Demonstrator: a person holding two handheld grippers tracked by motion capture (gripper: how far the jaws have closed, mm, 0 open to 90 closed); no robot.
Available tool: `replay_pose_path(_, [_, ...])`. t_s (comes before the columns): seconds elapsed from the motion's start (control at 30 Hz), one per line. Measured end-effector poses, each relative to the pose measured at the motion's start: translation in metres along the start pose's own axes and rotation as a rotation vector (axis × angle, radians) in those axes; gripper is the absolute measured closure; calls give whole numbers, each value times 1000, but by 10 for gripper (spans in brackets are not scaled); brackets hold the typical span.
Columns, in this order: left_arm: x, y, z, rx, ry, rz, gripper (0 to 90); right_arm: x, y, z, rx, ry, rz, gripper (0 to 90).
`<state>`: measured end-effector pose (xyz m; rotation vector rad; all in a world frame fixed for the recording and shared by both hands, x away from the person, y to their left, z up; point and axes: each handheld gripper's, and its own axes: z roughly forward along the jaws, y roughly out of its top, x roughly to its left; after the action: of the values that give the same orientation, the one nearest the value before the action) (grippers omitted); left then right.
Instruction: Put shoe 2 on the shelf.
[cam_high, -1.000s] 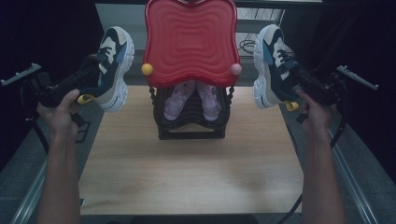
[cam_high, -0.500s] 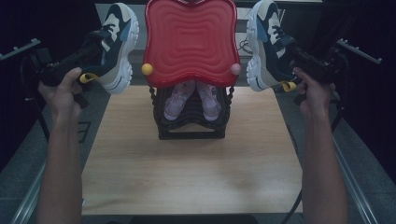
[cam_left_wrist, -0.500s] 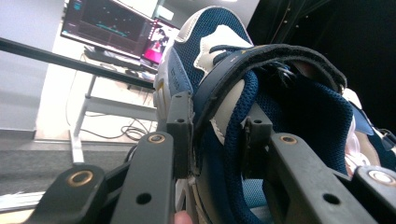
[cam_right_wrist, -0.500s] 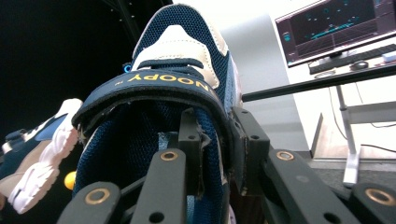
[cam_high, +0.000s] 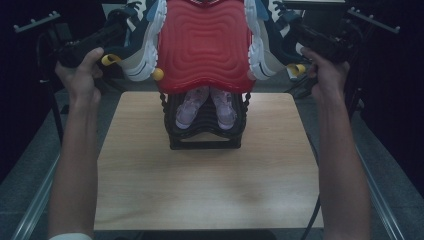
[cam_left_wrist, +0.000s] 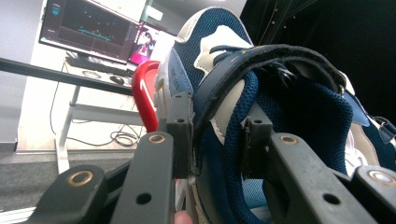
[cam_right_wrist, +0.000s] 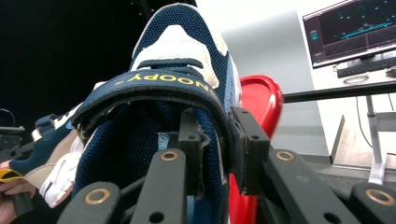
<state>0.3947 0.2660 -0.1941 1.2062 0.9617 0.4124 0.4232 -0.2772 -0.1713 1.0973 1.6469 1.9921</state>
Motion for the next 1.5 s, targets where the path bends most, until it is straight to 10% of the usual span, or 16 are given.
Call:
replay_pose_path(0.6, [-21,3,45,29,21,32,710,25,-3,61,55,-10,-25,756])
replay_pose_path(1.5, [-34,-17,85,66,77,101,704,22,-19,89,132,-148,-83,748])
